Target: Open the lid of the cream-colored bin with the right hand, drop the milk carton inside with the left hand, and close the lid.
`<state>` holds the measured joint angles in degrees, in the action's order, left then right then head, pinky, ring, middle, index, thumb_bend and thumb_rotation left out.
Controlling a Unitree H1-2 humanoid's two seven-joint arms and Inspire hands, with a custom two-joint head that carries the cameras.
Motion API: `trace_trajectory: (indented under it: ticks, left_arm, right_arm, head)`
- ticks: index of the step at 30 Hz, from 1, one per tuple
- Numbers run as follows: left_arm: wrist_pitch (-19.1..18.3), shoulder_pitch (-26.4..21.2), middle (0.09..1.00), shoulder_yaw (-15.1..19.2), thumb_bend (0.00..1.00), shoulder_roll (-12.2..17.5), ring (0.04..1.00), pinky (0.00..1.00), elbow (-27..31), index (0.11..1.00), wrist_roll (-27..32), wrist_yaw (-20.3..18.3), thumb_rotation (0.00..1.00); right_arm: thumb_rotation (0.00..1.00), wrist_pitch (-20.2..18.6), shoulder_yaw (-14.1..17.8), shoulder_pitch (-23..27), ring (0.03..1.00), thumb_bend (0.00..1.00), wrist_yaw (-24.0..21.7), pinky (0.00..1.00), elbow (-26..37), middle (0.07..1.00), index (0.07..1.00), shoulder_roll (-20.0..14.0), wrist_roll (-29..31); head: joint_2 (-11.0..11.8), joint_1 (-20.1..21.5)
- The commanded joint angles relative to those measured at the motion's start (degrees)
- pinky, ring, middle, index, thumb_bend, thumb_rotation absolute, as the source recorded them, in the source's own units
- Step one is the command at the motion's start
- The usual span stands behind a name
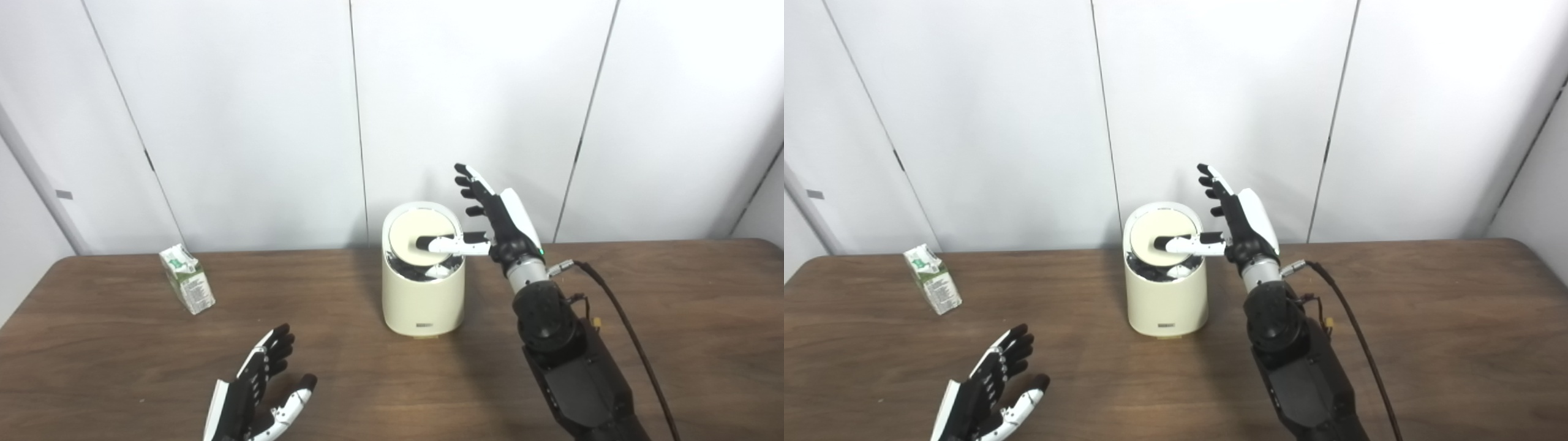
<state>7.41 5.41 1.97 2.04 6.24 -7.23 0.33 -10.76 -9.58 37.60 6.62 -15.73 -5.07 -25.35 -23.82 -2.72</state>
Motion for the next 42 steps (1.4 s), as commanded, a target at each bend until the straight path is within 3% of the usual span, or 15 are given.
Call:
trace_trajectory:
  ticks: [1, 12, 26, 36, 42]
  left_arm:
    - [-0.04, 2.41, 0.871, -0.89, 0.52, -0.90, 0.876, 0.87, -2.00, 0.916, 0.14, 0.44, 0.25]
    - [-0.03, 2.64, 0.869, -0.75, 0.54, -0.98, 0.874, 0.87, -1.80, 0.916, 0.35, 0.53, 0.26]
    - [0.93, 2.75, 0.871, -0.76, 0.52, -0.62, 0.870, 0.86, -1.90, 0.912, 0.17, 0.48, 0.25]
    - [1.15, 2.80, 0.869, -0.84, 0.51, -0.40, 0.869, 0.85, -1.77, 0.910, -0.22, 0.47, 0.22]
    - [0.84, 2.77, 0.869, -0.90, 0.53, -0.24, 0.871, 0.85, -1.70, 0.908, -0.36, 0.44, 0.26]
  right_arm:
    - [0.32, 2.89, -0.48, 2.92, 0.870, 0.89, 0.99, 0.75, 1.26, 0.896, 0.936, -0.42, -0.97]
    - [0.27, 3.51, -1.86, 1.54, 0.901, 0.86, 0.61, 0.81, 1.27, 0.919, 0.945, -0.86, -2.48]
    - [0.24, 5.05, -1.38, 0.71, 0.898, 0.85, 1.17, 0.81, 2.02, 0.915, 0.933, -0.42, -1.92]
    - [0.28, 4.34, -0.16, 0.53, 0.872, 0.82, 1.30, 0.77, 2.18, 0.894, 0.911, 0.14, -0.79]
    - [0.30, 4.16, 1.11, 0.00, 0.872, 0.79, 1.49, 0.76, 2.04, 0.893, 0.905, 0.82, 0.60]
  head:
    - [-0.05, -0.02]
    - [-0.21, 0.07]
    - [-0.22, 0.23]
    - [-0.36, 0.28]
    - [-0.37, 0.42]
